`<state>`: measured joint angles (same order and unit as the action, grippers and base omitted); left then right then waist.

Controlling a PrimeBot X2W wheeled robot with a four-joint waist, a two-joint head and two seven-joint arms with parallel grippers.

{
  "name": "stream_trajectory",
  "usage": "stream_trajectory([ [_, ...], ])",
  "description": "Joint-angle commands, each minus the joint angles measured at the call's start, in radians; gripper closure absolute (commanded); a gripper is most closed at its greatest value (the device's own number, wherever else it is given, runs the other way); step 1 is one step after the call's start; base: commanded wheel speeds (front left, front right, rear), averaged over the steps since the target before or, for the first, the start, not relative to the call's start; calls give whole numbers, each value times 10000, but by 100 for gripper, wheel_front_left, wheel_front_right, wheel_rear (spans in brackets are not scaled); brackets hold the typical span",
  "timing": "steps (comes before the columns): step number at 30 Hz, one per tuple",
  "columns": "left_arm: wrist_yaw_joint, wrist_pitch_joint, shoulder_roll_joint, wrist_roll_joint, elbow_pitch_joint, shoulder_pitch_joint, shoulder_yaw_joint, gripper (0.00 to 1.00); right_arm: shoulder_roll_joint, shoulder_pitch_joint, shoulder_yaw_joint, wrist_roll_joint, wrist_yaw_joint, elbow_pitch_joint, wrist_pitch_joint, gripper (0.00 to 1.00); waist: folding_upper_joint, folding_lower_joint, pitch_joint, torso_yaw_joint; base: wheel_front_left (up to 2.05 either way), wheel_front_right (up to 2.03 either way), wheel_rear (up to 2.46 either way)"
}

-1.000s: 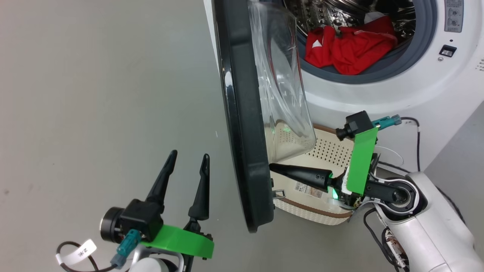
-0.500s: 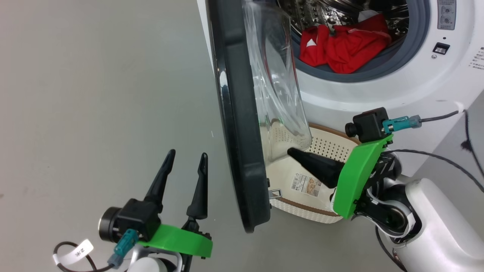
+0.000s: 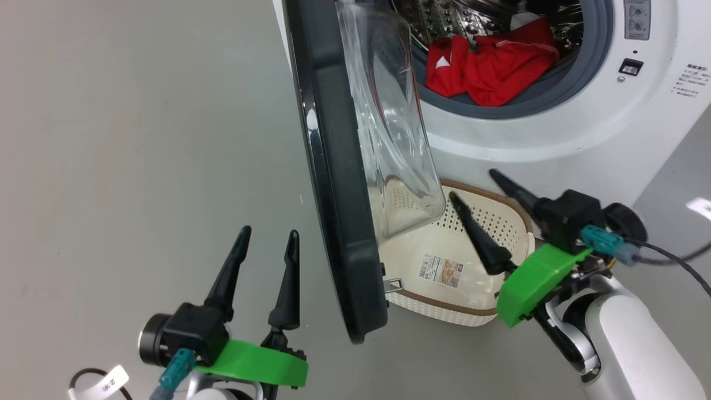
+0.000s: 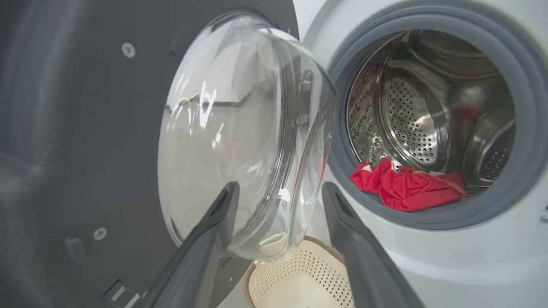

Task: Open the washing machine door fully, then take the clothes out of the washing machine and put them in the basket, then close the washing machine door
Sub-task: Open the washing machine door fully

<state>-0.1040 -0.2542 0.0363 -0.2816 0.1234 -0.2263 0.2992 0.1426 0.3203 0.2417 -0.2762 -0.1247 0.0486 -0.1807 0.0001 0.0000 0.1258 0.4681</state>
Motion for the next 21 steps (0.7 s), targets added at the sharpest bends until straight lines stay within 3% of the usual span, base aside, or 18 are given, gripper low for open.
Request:
stream_trajectory([
  [1, -36, -76, 139, 76, -342, -20, -382, 0, -199, -130, -92, 645, -60, -310, 467, 0, -1, 0, -7, -28, 0, 0, 0],
  [9, -145, -76, 139, 277, -444, 136, -454, 0, -780, -797, -866, 2006, -60, -371, 1893, 0, -1, 0, -88, -101, 0, 0, 0],
  [21, -256, -76, 139, 468, -426, 361, -667, 0, -920, -1818, -1479, 1817, -60, -382, 2785, 0, -1, 0, -376, -117, 0, 0, 0],
])
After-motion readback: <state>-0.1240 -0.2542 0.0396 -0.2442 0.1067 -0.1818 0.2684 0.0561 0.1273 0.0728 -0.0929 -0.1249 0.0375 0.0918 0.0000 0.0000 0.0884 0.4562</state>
